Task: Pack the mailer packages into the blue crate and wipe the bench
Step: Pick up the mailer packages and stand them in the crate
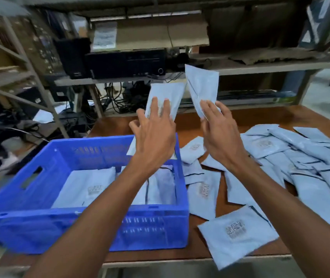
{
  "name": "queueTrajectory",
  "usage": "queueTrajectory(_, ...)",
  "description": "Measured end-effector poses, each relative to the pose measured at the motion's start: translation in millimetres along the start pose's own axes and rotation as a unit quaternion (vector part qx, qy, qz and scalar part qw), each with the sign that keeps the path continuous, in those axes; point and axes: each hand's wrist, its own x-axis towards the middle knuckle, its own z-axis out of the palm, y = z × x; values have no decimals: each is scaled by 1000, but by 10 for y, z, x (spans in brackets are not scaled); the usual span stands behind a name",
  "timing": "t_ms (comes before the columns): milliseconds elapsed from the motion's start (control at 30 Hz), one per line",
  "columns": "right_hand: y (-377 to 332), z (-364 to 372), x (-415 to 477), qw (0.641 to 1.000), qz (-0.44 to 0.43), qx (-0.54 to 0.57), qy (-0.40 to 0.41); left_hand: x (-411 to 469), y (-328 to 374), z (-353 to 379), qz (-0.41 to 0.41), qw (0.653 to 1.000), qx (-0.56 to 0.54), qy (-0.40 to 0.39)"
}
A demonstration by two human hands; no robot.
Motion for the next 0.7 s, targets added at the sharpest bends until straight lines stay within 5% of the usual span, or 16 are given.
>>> queueTrajectory(233,-1374,666,-214,980,-52,59,-182,-641,-1474,2,-37,979,122,-158)
queueTrajectory(400,-1431,1186,-508,929,-25,-110,-352,-639,-1776,430,-48,938,126,-320)
queueTrajectory(500,-1261,1489,-566,870,1,-172,-462,-509,-1809,739,-17,887,104,-449)
queueTrajectory(600,-1158,1678,-588,761,33,-216,-611,-462,-1774,855,35,824,108,-555)
queueTrajectory(700,-1125,1691,-519,735,82,-200,-643,-388,-1775,831,40,795,111,-595)
